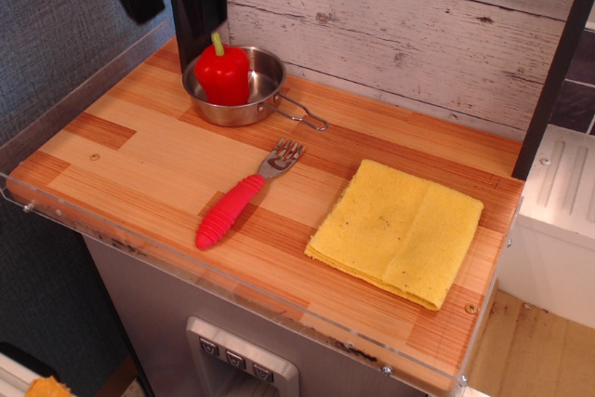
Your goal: Put the red box into the vessel.
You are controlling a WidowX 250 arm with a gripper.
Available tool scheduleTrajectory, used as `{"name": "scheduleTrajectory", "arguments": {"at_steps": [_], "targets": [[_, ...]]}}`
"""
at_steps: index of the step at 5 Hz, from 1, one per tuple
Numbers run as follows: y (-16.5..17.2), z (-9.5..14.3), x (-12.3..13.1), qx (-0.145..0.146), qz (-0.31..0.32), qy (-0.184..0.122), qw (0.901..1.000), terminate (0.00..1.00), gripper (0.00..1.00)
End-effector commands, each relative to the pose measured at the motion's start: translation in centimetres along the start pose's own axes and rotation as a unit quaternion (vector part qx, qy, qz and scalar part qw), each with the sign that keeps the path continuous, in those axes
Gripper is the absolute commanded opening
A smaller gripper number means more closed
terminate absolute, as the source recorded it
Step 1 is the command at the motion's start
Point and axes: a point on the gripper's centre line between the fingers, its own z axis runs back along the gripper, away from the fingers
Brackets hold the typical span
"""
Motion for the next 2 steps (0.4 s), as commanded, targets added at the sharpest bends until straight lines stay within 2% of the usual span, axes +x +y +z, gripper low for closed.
{"name": "scheduleTrajectory", "arguments": {"at_steps": [1, 2], "targets": [[0.02, 0.17, -1.09, 0.01, 0.023, 0.01, 0.9996, 0.0, 1.0], [0.02, 0.17, -1.09, 0.01, 0.023, 0.01, 0.9996, 1.0, 1.0]]}}
